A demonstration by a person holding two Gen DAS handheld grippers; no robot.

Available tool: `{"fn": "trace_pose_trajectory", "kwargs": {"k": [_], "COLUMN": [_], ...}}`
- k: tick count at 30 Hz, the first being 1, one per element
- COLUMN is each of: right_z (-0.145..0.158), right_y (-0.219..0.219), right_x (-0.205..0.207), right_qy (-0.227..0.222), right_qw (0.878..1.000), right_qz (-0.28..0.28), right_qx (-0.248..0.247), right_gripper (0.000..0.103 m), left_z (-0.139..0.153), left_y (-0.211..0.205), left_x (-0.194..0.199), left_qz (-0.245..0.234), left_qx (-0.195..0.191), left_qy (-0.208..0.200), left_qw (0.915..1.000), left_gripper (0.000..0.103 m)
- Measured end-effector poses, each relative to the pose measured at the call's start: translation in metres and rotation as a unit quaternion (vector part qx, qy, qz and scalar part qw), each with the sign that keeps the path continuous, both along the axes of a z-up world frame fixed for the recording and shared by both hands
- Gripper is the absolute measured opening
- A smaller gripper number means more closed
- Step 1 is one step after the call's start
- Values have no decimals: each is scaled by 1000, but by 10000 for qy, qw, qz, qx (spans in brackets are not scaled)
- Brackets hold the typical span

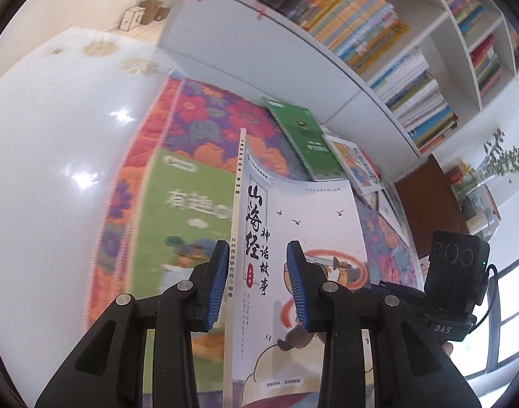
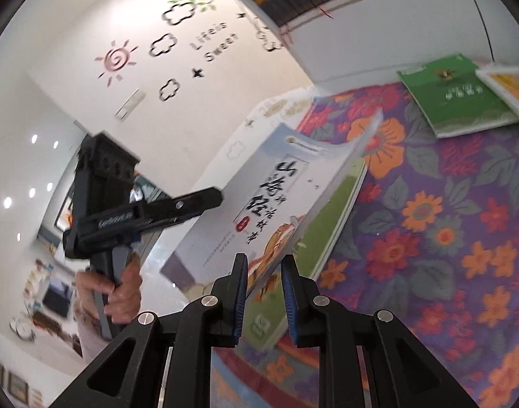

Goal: Organize books

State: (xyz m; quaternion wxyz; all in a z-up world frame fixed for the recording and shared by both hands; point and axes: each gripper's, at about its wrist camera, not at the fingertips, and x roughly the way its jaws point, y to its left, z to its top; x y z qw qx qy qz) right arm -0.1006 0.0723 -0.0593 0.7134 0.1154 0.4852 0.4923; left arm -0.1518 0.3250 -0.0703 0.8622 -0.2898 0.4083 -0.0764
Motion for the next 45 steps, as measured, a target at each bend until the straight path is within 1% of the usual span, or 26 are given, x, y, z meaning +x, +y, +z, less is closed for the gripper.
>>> {"fn": "trace_pose_trajectory", "kwargs": {"k": [6,8,11,15,17,18,21,24,26,28,31,34,38,42,45], "right_z": [-22,-25,-30,-36,-41,-41,-43,-43,-42,-40,-41,-40,-41,-42,-41], "right_y": [27,33,33,32,32,32,30,29,28,28,29,30,29,27,24], "right_x": [2,3,8,9,10,10,12,14,12,11,10,10,11,12,12], "right_qy": [131,170,266,409,437,458,504,554,511,505,557,525,603,681,671], "right_qw": [9994,9990,9983,9975,9972,9972,9969,9965,9965,9963,9960,9960,9955,9948,9947], "right_qz": [1,-76,-255,-321,-374,-414,-483,-521,-518,-532,-547,-549,-584,-628,-646], "right_qx": [-320,-402,-445,-468,-473,-429,-356,-351,-409,-446,-441,-460,-428,-419,-446], "right_gripper": [19,19,19,19,19,19,19,19,19,19,19,19,19,19,19], "left_z": [-20,-22,-24,-29,-34,-36,-35,-34,-33,-33,-33,-34,-34,-30,-22], "left_y": [23,26,25,23,25,27,29,26,24,23,18,18,16,17,17], "left_x": [1,0,-2,-1,1,2,4,6,6,7,7,8,8,6,3], "left_qz": [157,177,114,106,176,202,141,95,134,225,157,153,177,406,476], "left_qx": [-66,52,114,578,590,536,554,707,827,1081,1275,1326,1389,1501,1536], "left_qy": [208,238,265,486,613,598,617,659,698,822,855,915,950,977,903], "left_qw": [9996,9995,9995,9971,9962,9966,9965,9953,9940,9905,9880,9868,9856,9830,9829], "left_gripper": [31,31,31,31,31,31,31,33,34,34,34,34,34,34,34]}}
